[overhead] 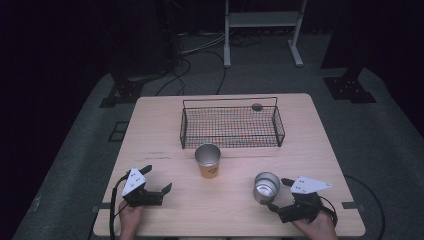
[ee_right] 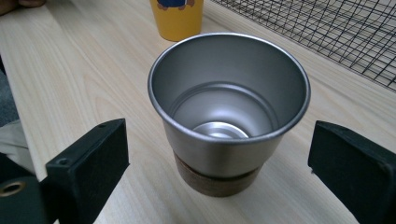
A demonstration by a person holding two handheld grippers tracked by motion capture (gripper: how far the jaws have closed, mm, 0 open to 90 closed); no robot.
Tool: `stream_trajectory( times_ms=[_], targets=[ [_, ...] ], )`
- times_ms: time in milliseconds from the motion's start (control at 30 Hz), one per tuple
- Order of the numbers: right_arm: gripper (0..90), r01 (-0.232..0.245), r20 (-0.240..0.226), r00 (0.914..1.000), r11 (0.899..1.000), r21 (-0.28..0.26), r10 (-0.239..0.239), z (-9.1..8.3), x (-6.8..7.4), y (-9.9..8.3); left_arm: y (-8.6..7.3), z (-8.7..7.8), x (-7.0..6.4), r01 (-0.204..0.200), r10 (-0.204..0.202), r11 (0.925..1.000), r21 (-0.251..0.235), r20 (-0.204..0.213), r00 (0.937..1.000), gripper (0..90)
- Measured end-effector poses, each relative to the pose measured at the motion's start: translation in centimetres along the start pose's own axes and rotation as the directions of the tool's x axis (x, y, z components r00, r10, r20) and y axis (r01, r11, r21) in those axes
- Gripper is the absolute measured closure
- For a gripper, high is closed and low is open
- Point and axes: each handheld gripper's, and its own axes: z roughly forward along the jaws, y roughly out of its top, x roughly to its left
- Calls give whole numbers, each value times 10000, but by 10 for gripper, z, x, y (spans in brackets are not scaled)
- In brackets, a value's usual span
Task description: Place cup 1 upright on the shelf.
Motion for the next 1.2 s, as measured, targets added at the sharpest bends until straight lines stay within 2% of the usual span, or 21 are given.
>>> stream_trajectory(
  times_ms=[600, 900, 933, 1000, 1100, 1200],
  targets=[
    [27, 45, 191, 9998, 9994, 353, -52, 22, -2, 11, 0, 0, 0, 7, -7, 10000, -26, 16, 10000, 0],
    [57, 80, 189, 9998, 9992, 380, -88, 29, -4, 13, 0, 0, 0, -3, 3, 10000, -33, 25, 10000, 0],
    [62, 89, 191, 9998, 9991, 417, -97, 30, -4, 13, 0, 0, 0, 5, -5, 10000, -38, 27, 10000, 0],
    [135, 128, 165, 9998, 9990, 433, -135, 30, -3, 13, 0, 0, 0, -9, 9, 10000, -43, 26, 10000, 0],
    [153, 250, 204, 9995, 9989, 401, -258, 30, -2, 14, 0, 0, 0, -17, 17, 10000, -49, 33, 10000, 0],
    [170, 183, 137, 9997, 9991, 384, -188, 30, -3, 15, 0, 0, 0, -26, 26, 10000, -58, 36, 10000, 0]
  ],
)
